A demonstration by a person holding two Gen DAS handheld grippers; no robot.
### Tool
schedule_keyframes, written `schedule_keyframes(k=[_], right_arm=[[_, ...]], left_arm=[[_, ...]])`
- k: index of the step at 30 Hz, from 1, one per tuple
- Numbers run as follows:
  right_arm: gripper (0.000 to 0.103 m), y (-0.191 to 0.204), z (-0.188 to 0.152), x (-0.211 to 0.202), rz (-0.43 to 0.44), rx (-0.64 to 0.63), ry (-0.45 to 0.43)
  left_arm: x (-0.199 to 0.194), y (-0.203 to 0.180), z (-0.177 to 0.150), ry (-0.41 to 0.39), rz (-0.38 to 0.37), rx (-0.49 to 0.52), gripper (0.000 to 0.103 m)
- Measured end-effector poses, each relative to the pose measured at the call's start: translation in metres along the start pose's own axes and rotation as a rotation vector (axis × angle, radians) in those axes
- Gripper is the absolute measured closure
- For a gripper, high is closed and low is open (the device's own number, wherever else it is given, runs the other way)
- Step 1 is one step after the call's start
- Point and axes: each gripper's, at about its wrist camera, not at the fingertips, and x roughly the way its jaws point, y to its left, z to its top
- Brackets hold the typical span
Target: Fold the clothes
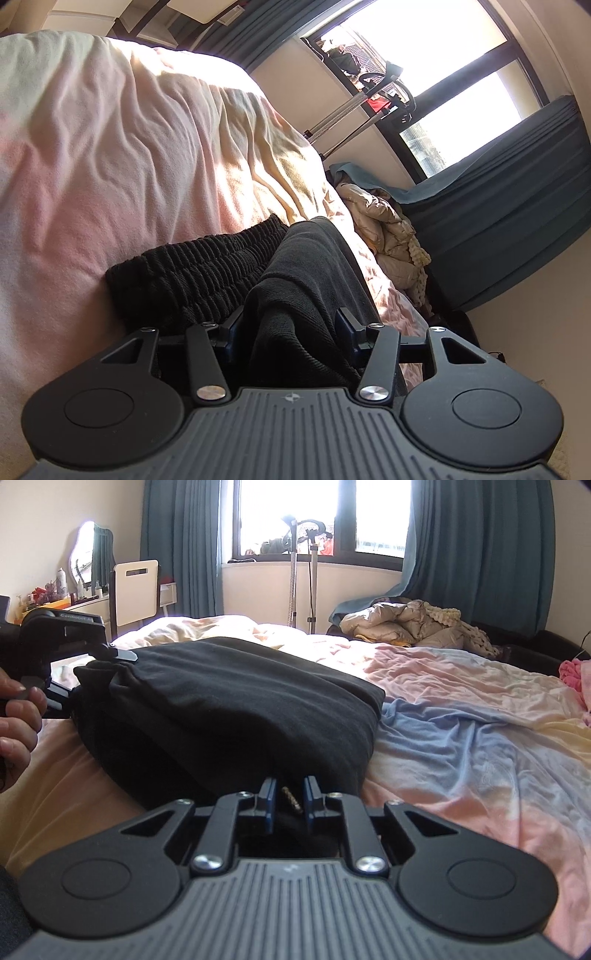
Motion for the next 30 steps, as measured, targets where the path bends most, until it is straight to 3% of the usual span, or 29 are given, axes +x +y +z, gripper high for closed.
schedule_keyframes(k=[5, 10, 15, 23, 25, 27, 30], right_arm=[[0.084, -0.006, -0.001, -0.015, -0.005, 0.096, -0.057], [0.081, -0.026, 0.003, 0.005, -0.042, 0.157, -0.058], [0.051, -0.04, 0.005, 0.027, -0.062, 0.187, -0.054], [0.047, -0.059, 0.007, 0.057, 0.035, 0.276, -0.057], [0.048, -0.063, 0.008, 0.062, 0.061, 0.304, -0.062], [0.055, -0.063, 0.009, 0.063, 0.083, 0.314, -0.074], [0.064, -0.059, 0.011, 0.06, 0.091, 0.296, -0.092]], left_arm=[[-0.003, 0.004, 0.001, 0.009, 0.0, -0.042, 0.048], [-0.007, -0.002, -0.004, -0.005, 0.025, -0.004, 0.048], [0.001, -0.005, -0.008, 0.005, 0.045, 0.02, 0.046], [0.016, -0.02, -0.016, -0.03, 0.084, 0.11, 0.041], [0.018, -0.022, -0.016, -0.053, 0.094, 0.134, 0.056], [0.02, -0.023, -0.015, -0.064, 0.099, 0.167, 0.067], [0.012, -0.026, -0.011, -0.081, 0.068, 0.149, 0.078]])
